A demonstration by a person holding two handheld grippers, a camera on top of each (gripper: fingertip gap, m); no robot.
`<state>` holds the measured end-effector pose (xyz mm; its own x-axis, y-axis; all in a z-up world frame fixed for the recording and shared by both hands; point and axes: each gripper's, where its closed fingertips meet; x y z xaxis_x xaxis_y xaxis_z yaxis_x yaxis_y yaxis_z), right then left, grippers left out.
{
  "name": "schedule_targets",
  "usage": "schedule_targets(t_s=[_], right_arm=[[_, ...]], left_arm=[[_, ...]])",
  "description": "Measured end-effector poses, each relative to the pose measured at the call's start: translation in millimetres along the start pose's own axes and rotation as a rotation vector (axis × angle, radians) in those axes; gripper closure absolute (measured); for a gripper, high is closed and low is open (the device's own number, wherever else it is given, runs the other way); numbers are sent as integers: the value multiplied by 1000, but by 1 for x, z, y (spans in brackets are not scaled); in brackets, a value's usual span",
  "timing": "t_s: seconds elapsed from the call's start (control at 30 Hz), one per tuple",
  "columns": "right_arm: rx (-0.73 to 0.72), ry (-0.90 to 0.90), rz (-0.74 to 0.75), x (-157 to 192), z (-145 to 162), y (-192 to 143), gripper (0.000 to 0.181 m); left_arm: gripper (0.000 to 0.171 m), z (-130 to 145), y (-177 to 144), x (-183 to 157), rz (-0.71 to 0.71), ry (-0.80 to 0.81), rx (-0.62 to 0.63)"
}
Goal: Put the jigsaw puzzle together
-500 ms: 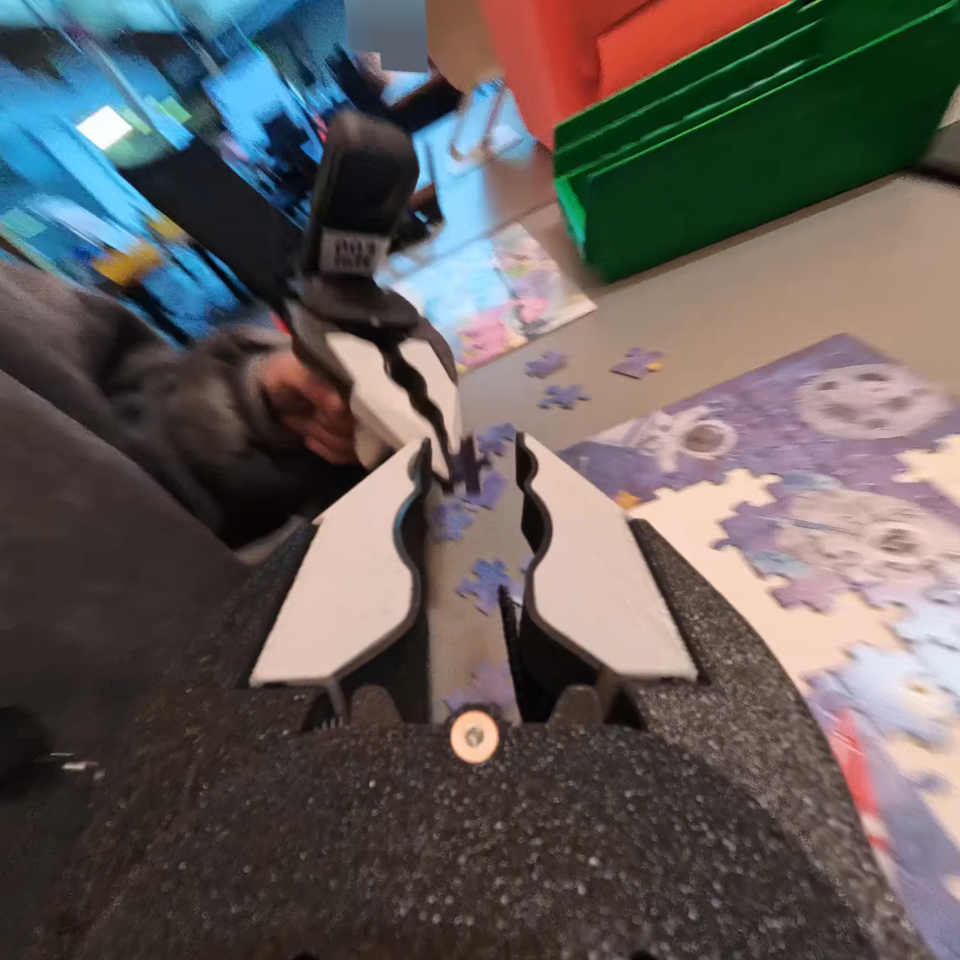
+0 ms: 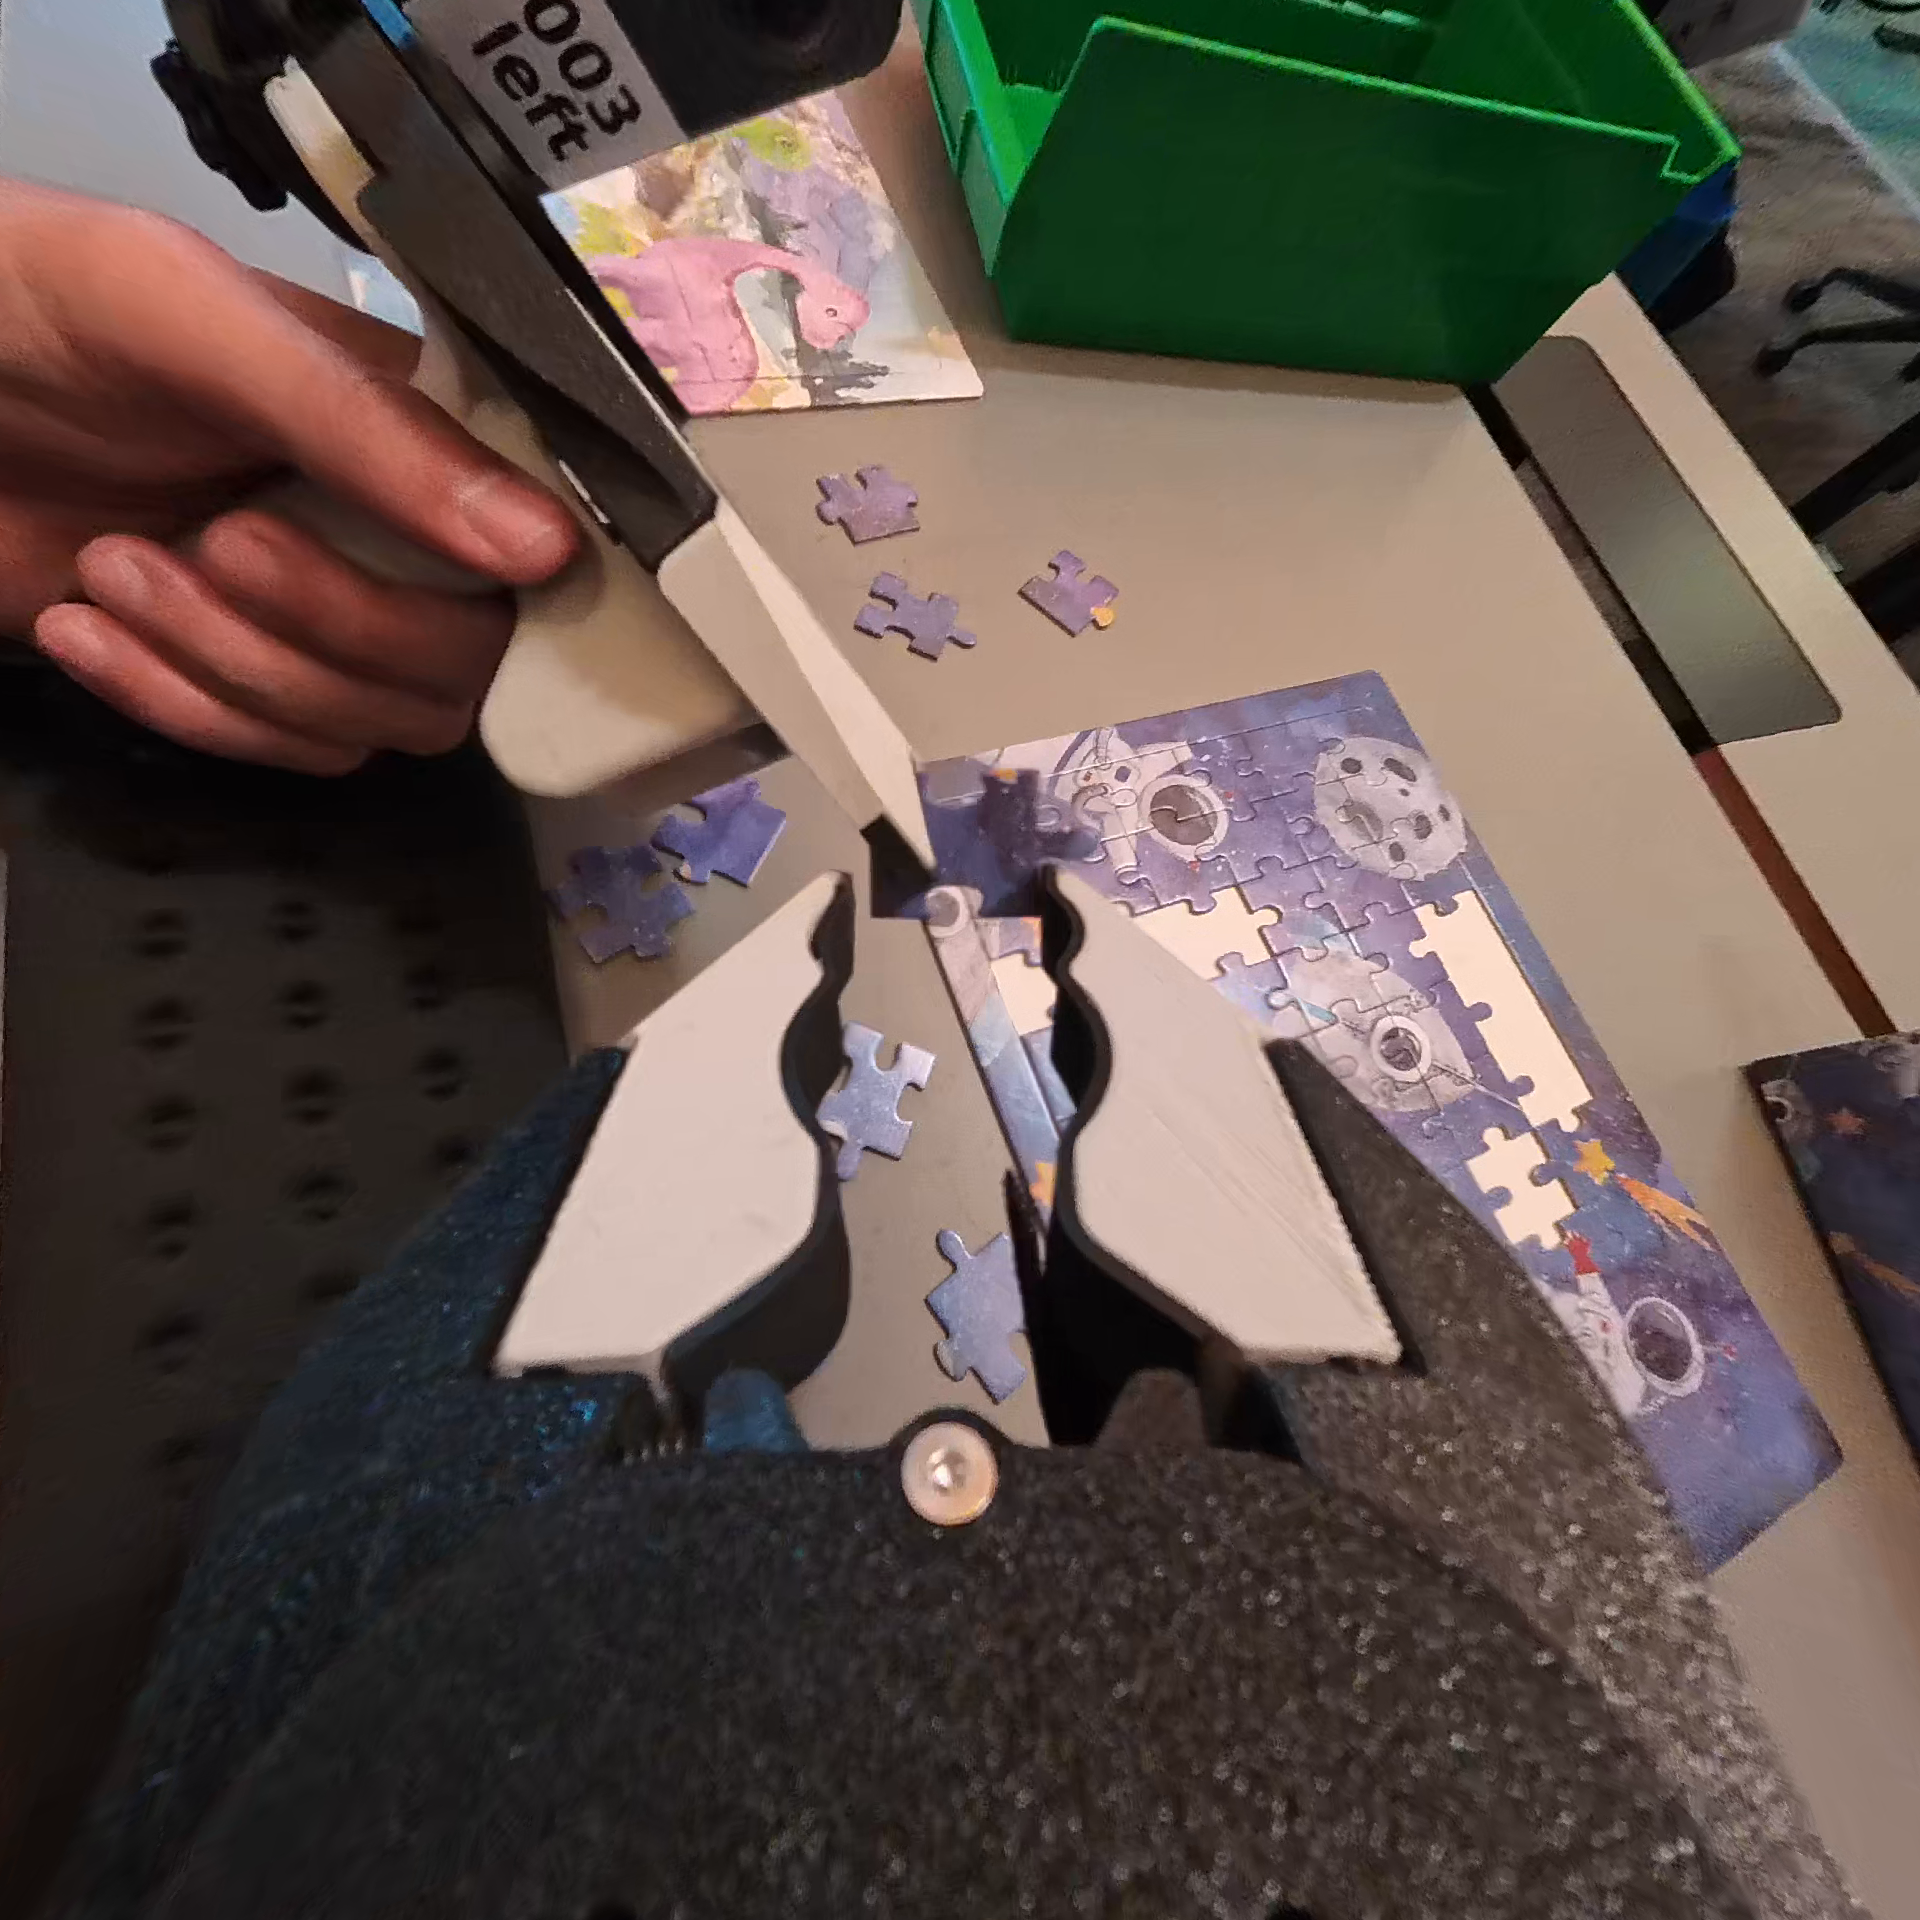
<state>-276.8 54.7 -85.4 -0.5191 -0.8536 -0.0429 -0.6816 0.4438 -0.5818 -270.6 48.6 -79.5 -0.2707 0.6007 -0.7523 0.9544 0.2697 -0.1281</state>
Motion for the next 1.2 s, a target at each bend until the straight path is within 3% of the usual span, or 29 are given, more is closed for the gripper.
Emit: schedule_targets(t_s=[0.07, 0.13, 0.17, 0.27, 0.47, 0.6, 0.8, 1.0, 1.13, 1.2], right_arm=[[26, -13, -2, -2, 5, 2, 149], [86, -30, -21, -8, 14, 3, 149], [135, -44, -23, -15, 22, 4, 149], [250, -67, -73, -34, 40, 17, 149], [421, -70, -198, -43, 64, 55, 149], [438, -83, -225, -44, 63, 57, 149], [462, -91, -266, -43, 63, 59, 147], [444, -92, -234, -51, 56, 55, 136], [296, 39, -277, -36, 32, 53, 158], [276, 61, -253, -34, 36, 58, 165]], left_arm=[[170, 4, 1, 4, -20, -3, 17], [142, 0, -4, 13, -66, 0, 9], [138, -5, -10, 18, -94, 12, -8], [155, -18, -29, 40, -243, 137, -14], [171, -13, -27, 78, -478, 402, 225], [171, -5, -9, 86, -481, 498, 359], [171, 11, 15, 91, -401, 471, 427], [171, 16, 17, 95, -428, 507, 459], [171, 7, 9, 99, -484, 527, 434], [171, 4, 6, 102, -516, 538, 429]])
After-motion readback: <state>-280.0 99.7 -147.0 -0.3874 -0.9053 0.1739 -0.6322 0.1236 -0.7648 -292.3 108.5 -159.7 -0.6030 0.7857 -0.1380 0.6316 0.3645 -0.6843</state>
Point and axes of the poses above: each gripper's, where its closed fingertips meet, y out along the fingers, z out of its underside, x = y × z across the jaws, and after that the axes turned 12 degrees about y, right-handed
